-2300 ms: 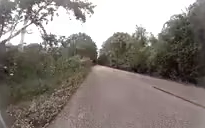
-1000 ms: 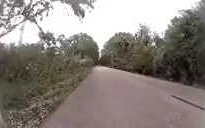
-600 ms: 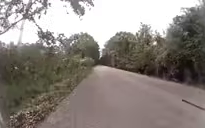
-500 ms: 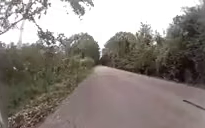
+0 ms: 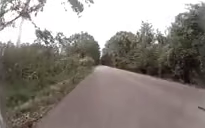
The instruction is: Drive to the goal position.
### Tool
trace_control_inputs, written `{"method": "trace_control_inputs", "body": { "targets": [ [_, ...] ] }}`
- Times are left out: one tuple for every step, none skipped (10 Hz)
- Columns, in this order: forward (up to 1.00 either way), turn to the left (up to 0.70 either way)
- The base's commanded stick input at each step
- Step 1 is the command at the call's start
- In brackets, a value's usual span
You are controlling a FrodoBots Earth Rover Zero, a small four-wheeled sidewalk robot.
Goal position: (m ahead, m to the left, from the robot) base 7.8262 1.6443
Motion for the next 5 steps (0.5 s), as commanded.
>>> {"method": "trace_control_inputs", "body": {
  "targets": [
    [0.7, 0.0],
    [0.7, 0.0],
    [0.7, 0.0],
    [0.7, 0.0],
    [0.7, 0.0]
  ]
}}
